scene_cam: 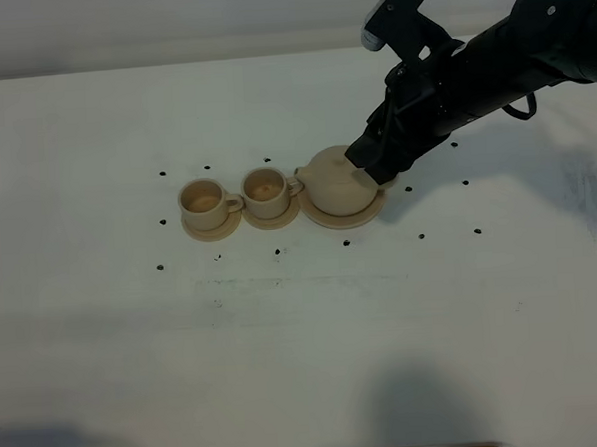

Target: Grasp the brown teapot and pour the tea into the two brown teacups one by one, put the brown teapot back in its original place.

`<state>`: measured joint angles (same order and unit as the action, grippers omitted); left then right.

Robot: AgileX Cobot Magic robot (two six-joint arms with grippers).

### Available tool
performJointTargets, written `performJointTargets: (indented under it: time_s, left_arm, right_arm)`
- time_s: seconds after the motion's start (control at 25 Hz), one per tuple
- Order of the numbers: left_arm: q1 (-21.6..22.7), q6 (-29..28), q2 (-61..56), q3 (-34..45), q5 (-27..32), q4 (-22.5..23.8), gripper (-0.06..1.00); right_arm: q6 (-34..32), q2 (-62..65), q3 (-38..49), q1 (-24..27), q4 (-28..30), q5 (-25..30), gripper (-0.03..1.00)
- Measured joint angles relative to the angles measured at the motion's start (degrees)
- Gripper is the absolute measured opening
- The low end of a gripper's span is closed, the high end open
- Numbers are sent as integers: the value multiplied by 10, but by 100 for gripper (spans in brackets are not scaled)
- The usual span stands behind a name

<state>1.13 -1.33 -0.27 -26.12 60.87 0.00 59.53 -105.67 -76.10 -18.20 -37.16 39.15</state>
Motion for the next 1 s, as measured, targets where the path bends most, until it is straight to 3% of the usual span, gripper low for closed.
performJointTargets:
  time_s: [0.28, 0.72, 0.84, 1.0]
  left_arm:
    - [0, 0, 0, 0, 0, 0, 48]
    - [0, 0, 0, 0, 0, 0, 48]
    - [0, 0, 0, 0, 0, 0, 48]
    - [0, 0, 0, 0, 0, 0, 48]
  right_arm:
    - [-229, 0, 0, 0, 206, -12, 46]
    - [-467, 0, -5, -25, 412, -2, 40]
    - [-521, 0, -11, -35, 456, 5, 39]
    - [-550, 0, -13, -37, 461, 8, 39]
